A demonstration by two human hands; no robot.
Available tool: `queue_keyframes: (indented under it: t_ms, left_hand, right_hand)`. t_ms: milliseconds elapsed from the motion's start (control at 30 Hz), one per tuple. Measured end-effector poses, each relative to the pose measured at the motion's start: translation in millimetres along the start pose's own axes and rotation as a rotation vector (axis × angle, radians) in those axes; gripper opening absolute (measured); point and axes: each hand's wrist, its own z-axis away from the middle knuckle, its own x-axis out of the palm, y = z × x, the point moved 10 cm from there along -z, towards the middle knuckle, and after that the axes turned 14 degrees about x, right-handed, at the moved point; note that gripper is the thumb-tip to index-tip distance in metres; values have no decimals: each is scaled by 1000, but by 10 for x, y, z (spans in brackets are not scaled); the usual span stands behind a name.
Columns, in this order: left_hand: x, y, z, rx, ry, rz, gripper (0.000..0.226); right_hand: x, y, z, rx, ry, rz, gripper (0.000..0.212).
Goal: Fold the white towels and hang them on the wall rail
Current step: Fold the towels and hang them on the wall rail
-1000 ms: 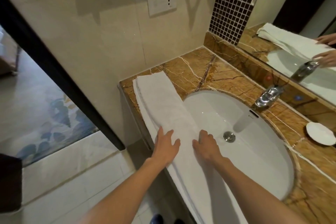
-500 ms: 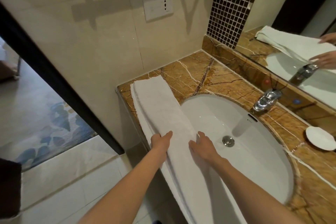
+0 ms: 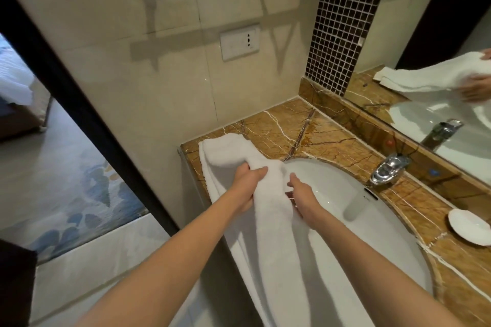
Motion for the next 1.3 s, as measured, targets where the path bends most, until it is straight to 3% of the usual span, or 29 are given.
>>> queue_keyframes:
  t_ms: [167, 367, 600, 833, 1033, 1167, 1300]
  left_hand:
    - [130, 635, -1, 56, -72, 69, 12]
    - [83, 1322, 0, 115, -80, 122, 29]
    - [-19, 2200, 45, 199, -135, 161, 26]
    - [-228, 3067, 139, 288, -194, 178, 21]
    - [-319, 3880, 264, 400, -271, 148, 17]
    - [-356, 4376, 358, 464, -317, 98, 14]
    - [-382, 4755, 408, 473, -369, 90, 22]
  right_hand:
    - [40, -434, 149, -2, -142, -93, 65]
    - [255, -1050, 623, -106, -330, -195, 87]
    - [476, -1835, 1250, -209, -492, -358, 58]
    - [798, -2486, 1915, -288, -576, -418, 55]
    - [1021, -2941, 2443, -334, -603, -375, 71]
    - [1070, -3302, 2959, -472, -664, -387, 62]
    - [1090, -3551, 3261, -516, -605, -422, 70]
